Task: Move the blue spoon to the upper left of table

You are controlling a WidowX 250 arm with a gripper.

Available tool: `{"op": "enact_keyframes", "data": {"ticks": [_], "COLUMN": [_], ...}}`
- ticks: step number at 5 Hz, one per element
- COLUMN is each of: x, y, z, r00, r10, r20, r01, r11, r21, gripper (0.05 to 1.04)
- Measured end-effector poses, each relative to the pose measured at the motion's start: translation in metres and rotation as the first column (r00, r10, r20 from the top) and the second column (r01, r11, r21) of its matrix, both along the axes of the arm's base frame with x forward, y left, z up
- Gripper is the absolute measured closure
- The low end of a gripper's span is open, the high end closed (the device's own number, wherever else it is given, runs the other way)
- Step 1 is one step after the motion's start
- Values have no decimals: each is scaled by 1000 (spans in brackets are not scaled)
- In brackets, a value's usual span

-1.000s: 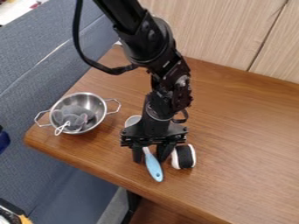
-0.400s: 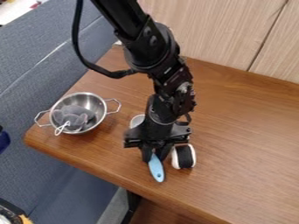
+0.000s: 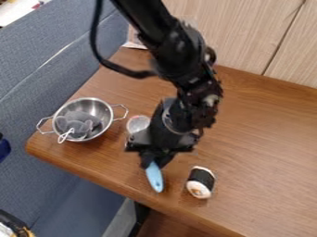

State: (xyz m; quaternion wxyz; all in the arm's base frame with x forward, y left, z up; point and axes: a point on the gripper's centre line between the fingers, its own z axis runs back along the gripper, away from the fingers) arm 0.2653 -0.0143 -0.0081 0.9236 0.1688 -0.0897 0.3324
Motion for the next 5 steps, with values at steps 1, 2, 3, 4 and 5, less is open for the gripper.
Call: {"op": "enact_keyframes", "data": {"ticks": [1,2,3,4,5], "x": [8,22,41,66,95], "y": [-5,-10,-16,-25,-23], "z": [7,19,29,46,70], "r00": [1000,997,994,984,965], "r10": [23,40,31,21,49], "r20": [16,59,108,177,256], "r01": [-22,-34,-13,19,25], "r11": [999,995,987,974,960], "r21": [-48,-91,-158,-224,-280], "gripper": [817,817,817,817,817]}}
